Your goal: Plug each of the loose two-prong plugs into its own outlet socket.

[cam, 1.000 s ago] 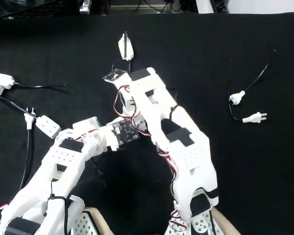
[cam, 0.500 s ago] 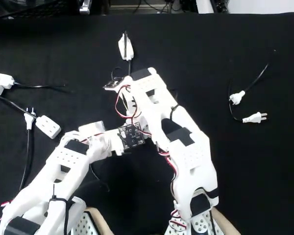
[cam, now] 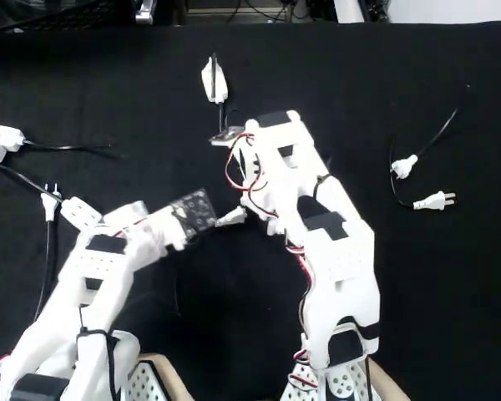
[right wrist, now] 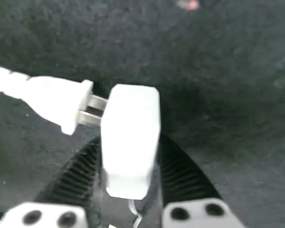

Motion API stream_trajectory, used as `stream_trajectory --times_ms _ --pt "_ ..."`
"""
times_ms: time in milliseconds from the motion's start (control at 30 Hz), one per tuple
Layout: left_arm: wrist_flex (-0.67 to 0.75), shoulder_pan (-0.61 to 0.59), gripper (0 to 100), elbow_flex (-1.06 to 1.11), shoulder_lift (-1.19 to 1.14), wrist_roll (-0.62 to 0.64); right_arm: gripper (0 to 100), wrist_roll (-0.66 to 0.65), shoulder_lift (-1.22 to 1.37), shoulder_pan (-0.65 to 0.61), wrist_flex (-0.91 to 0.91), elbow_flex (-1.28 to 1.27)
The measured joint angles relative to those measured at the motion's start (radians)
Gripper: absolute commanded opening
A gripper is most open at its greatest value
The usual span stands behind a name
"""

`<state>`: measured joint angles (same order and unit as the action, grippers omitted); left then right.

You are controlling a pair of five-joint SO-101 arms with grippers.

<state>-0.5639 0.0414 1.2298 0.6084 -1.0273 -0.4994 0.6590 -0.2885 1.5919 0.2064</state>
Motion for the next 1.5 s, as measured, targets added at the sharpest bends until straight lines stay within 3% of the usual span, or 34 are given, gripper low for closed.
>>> stream_trajectory --times_ms 333,500,833,1000,1500 --pt "0.003 -0.112 5 0.006 0.005 0.138 17.9 -0.003 0.005 -0.003 0.069 0.046" --pt "0.109 -0.15 5 0.084 0.066 0.227 18.1 -0.02 0.006 0.0 0.146 0.175" --pt "0.262 -0.166 5 0.324 0.354 0.238 18.1 -0.404 -0.167 -0.081 0.147 0.135" --pt "0.278 -0.166 5 0.364 0.443 0.238 18.1 -0.529 -0.241 -0.094 0.147 0.117" --pt "0.278 -0.167 5 0.365 0.453 0.238 17.7 -0.64 -0.012 -0.327 0.147 0.16"
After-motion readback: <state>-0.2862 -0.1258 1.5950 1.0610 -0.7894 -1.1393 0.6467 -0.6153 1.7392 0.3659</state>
